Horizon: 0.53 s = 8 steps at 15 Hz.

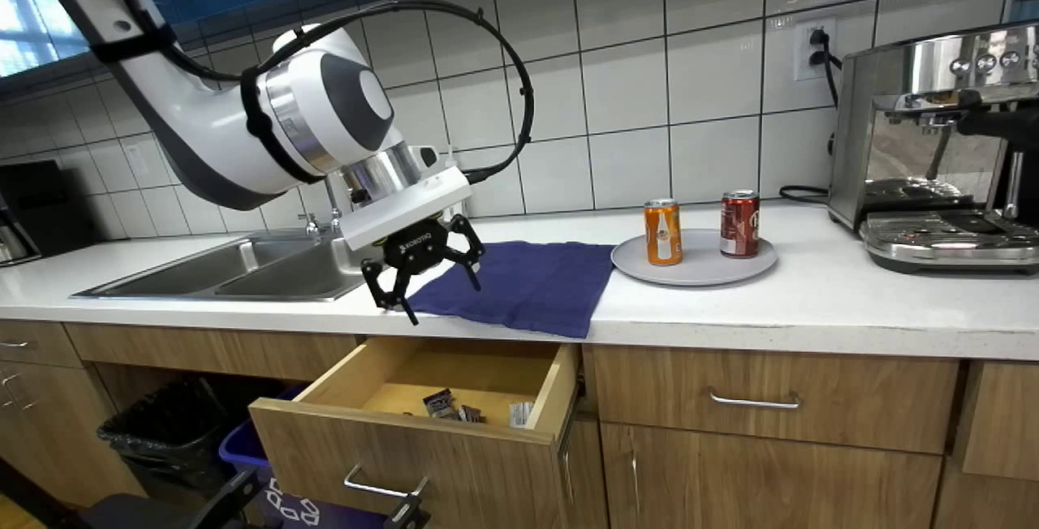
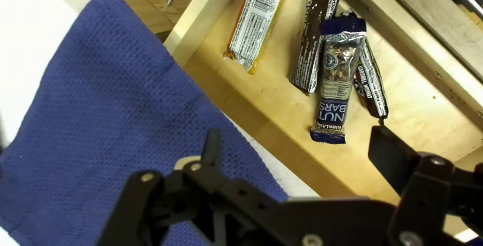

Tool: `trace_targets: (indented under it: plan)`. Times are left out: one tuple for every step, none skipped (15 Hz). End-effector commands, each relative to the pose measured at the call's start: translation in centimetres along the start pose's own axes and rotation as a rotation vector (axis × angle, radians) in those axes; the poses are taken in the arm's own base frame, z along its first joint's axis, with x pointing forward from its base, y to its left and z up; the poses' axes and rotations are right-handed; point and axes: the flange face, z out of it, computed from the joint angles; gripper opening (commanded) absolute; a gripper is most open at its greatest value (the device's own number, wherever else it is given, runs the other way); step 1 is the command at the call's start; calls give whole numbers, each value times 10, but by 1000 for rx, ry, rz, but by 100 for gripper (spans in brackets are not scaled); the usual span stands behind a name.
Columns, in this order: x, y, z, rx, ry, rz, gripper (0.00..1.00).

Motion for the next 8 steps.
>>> trace_targets:
  plan:
    - [-4, -13, -7, 23, -48, 89, 100]
    - [-5, -14, -7, 34, -59, 103, 100]
    - [-7, -17, -6, 48, -69, 115, 100]
    - [-8, -19, -5, 65, -81, 127, 100]
    - [-9, -21, -6, 73, -89, 147, 100]
    - [-11, -22, -6, 83, -96, 160, 100]
    - [-12, -24, -7, 93, -104, 173, 100]
    - [-13, -26, -7, 104, -111, 187, 100]
